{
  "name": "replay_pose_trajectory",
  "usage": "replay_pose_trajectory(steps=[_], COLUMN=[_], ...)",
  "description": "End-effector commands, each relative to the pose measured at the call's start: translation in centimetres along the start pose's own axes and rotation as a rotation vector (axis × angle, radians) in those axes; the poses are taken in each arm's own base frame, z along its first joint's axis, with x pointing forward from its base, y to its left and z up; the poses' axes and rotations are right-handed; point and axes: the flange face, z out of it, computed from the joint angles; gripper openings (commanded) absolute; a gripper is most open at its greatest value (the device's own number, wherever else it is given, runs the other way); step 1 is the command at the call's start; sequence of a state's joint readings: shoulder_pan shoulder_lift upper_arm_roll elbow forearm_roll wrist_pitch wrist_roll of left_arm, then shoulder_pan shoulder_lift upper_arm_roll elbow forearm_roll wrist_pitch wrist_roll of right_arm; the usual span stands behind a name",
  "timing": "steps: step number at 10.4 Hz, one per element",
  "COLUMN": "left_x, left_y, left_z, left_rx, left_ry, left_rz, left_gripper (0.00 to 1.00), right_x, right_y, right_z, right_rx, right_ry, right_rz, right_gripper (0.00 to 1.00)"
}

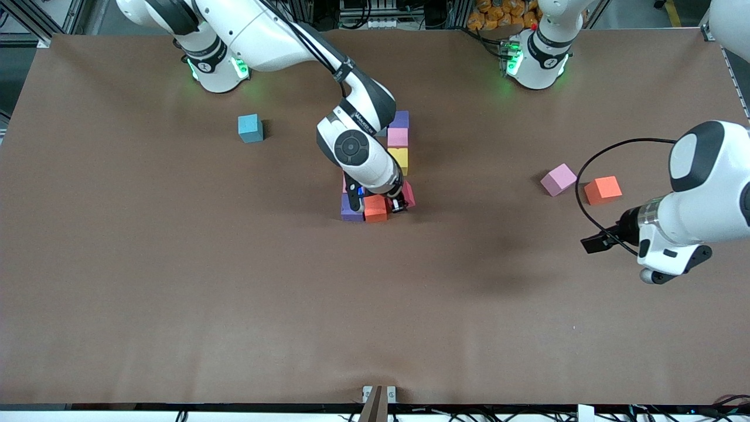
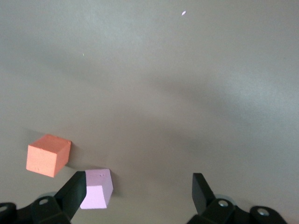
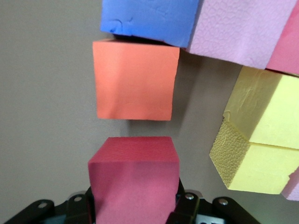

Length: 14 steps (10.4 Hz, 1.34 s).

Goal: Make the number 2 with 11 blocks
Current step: 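Place the pink cube with the right gripper while the left gripper withdraws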

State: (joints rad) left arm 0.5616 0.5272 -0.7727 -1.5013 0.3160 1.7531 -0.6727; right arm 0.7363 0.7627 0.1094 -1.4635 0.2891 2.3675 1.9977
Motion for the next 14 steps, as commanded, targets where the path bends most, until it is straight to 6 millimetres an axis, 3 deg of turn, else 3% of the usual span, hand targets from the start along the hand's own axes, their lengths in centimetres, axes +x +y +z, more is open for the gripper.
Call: replay_pose_trajectory(steps=[1, 3, 11, 14], left_x=[0.7, 1.1, 1.1, 0.0], left_y=[-0.4, -0.4, -0.5, -0.7], left_z=[-0.7, -1.4, -4.5, -7.6], left_rx=[0.044, 0.043, 0.034, 0.045], left_ry=[0.054, 0.085, 0.150, 0.198], left_rz=[0.083, 0.123, 0.317, 0.307], left_gripper=[1.00, 1.00, 1.00, 1.00], right_x=[-0.3, -0.2, 1.2, 0.7], right_y=[-0.6, -0.1, -1.2, -0.7], right_z=[1.6, 3.5, 3.5, 3.9], right_rx=[0.021, 0.017, 0.056, 0.052], right_ry=[0.018, 0.048, 0.063, 0.070], right_rz=[0.023, 0.010, 0.020, -0.003], right_gripper=[0.43, 0.43, 0.43, 0.55])
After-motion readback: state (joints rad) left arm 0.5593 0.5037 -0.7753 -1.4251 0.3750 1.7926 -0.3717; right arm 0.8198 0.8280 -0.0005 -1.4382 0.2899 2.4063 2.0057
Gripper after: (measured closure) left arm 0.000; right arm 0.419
